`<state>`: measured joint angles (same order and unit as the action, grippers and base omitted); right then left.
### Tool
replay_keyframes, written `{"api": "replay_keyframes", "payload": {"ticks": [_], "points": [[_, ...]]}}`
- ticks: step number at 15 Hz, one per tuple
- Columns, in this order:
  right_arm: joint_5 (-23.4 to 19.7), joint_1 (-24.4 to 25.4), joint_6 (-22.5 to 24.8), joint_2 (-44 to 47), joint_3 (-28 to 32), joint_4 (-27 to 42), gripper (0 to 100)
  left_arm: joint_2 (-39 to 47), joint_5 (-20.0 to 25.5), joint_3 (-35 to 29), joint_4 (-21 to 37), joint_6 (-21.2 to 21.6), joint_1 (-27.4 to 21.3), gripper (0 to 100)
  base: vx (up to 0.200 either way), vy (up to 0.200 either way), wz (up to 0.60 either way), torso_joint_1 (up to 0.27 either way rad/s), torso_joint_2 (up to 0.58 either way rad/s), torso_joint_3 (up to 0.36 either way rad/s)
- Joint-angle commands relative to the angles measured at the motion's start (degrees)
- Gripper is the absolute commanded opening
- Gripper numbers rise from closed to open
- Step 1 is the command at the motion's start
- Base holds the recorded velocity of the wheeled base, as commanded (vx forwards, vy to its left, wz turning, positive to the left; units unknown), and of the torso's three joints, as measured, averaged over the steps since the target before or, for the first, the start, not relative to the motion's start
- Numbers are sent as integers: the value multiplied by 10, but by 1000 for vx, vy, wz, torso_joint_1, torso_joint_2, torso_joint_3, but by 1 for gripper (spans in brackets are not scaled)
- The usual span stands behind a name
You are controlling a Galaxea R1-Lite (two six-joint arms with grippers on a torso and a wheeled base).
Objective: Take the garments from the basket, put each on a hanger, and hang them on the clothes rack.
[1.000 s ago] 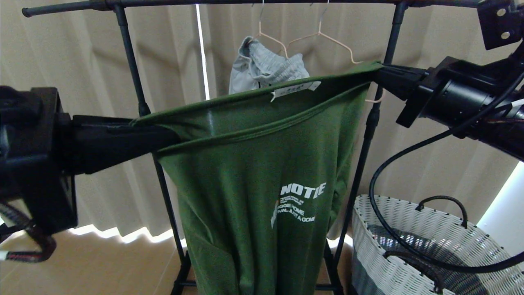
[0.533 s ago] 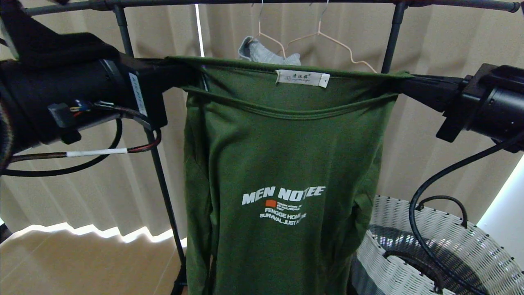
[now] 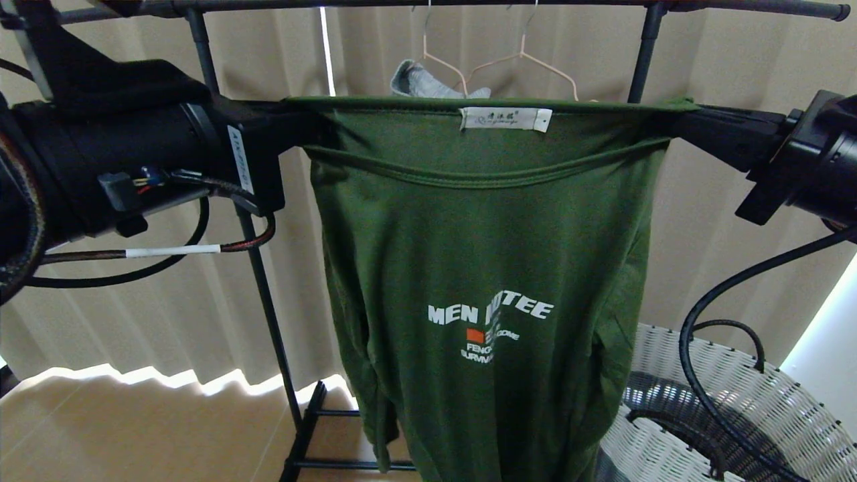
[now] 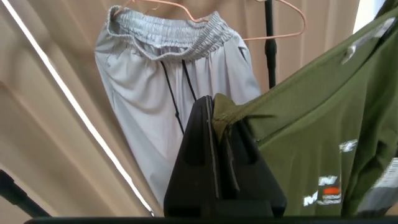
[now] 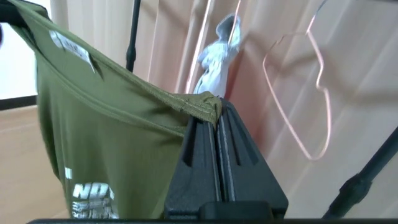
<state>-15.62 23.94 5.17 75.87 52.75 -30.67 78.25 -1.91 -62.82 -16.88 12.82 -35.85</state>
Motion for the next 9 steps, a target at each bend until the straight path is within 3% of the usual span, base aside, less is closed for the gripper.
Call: {"api": "replay_keyframes", "payload": {"ticks": [1,9], "points": [[0,1,0,0,-7,1,0,-3,0,14,0,0,-1,0,0,0,0,0,0,0],[0,1,5,3,-11,4,0,-1,0,9,0,0,0,0,0,0,0,0,0,0]]}}
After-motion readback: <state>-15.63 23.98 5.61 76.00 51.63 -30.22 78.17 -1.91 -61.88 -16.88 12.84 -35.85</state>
